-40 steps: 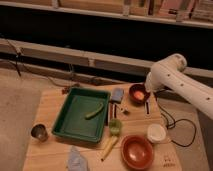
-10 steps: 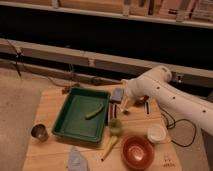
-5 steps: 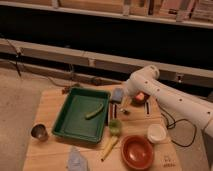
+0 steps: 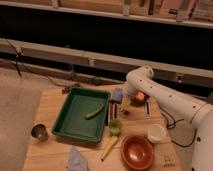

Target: Place fork in paper cup

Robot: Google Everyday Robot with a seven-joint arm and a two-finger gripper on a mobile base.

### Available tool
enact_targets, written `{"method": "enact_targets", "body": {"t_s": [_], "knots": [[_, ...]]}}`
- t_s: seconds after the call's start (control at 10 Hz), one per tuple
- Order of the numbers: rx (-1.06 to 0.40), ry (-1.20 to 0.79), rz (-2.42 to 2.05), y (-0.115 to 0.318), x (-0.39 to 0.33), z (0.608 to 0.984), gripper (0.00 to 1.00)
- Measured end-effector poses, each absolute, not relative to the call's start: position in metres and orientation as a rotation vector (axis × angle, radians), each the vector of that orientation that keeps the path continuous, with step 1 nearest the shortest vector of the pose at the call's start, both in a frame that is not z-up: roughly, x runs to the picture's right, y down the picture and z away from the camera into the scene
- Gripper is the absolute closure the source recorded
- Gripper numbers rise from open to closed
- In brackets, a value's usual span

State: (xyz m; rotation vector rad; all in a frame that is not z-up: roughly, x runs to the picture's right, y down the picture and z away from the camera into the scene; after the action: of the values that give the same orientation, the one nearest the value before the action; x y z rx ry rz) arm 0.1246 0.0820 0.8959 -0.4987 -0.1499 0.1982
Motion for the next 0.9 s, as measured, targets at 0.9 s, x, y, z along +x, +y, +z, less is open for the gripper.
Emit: {"method": "enact_targets", "body": {"t_s": [0.9], "knots": [[-0.593, -0.004, 0.294, 0.135, 0.133, 0.906, 0.2]]}}
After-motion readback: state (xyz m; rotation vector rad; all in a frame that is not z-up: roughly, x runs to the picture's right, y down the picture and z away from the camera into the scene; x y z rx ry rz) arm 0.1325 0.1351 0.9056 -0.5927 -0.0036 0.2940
